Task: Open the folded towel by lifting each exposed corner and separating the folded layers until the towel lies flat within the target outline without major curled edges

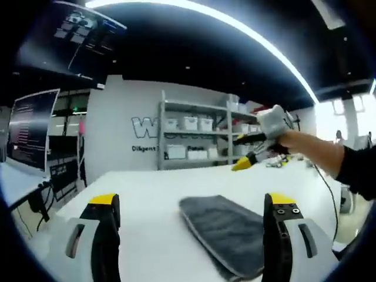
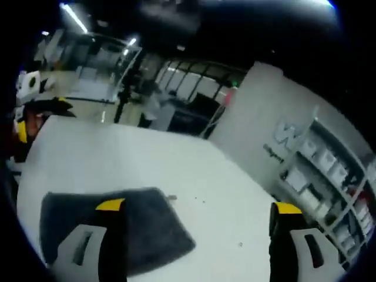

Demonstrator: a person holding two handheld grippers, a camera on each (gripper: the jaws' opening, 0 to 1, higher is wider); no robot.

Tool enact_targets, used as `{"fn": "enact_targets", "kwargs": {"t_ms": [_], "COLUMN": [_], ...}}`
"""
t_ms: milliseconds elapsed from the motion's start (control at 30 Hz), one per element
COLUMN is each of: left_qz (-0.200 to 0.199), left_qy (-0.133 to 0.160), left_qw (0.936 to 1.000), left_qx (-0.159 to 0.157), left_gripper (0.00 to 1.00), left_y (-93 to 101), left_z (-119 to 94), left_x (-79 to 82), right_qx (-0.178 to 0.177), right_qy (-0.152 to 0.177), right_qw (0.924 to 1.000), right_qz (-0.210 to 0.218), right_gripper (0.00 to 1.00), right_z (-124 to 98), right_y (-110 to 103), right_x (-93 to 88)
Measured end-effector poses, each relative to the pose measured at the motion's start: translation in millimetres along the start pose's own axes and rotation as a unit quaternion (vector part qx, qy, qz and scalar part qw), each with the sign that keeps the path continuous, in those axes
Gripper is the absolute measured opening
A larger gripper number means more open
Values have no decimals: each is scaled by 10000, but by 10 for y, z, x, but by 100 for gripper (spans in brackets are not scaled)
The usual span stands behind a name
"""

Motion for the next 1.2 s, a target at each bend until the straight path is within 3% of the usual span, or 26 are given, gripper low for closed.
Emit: {"fn": "enact_targets", "kwargs": {"t_ms": [167, 333, 500, 633, 700, 900, 933, 1033, 1200], "left_qz": [125, 23, 48, -56, -69, -78, -18, 267, 379], "left_qy": [-76, -182, -320, -747, -739, -961, -1069, -1209, -1064], "left_qw": [9998, 9996, 9991, 9972, 9970, 9929, 9900, 9854, 9864], "left_qx": [118, 217, 258, -86, -221, -695, -923, -1168, -1194], "left_gripper": [100, 100, 100, 100, 100, 100, 100, 99, 98], "left_y": [-115, -219, -372, -347, -317, -271, -254, -273, -354], "left_z": [-47, -116, -123, -119, -95, 13, 35, 120, 244], "left_x": [-19, -96, -169, -294, -318, -368, -373, -341, -195], "right_qx": [-217, -405, -666, -915, -1013, -1047, -1023, -1118, -1167], "right_qy": [378, 384, 466, 612, 658, 789, 851, 868, 892], "right_qw": [9990, 9984, 9963, 9932, 9920, 9907, 9904, 9899, 9891], "right_qz": [126, -60, 283, 367, 359, 361, 380, 129, -65], "right_gripper": [100, 100, 100, 100, 100, 100, 100, 100, 100], "right_z": [-260, -449, -773, -1023, -1108, -1161, -1166, -1188, -1220], "right_y": [5, 26, -121, -285, -399, -737, -814, -923, -1047], "right_x": [117, 35, -69, -75, -75, -35, -13, 33, 115]}}
Point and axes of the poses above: the point that each gripper's makers call its tool centre point, and the gripper's own axes: z roughly forward along the fingers, y roughly to its right, x roughly out of its top, the point moved 5 cm from there along -z, roughly backward along the fingers, and after that the axes turned 15 degrees about y, right-handed, at the moved point
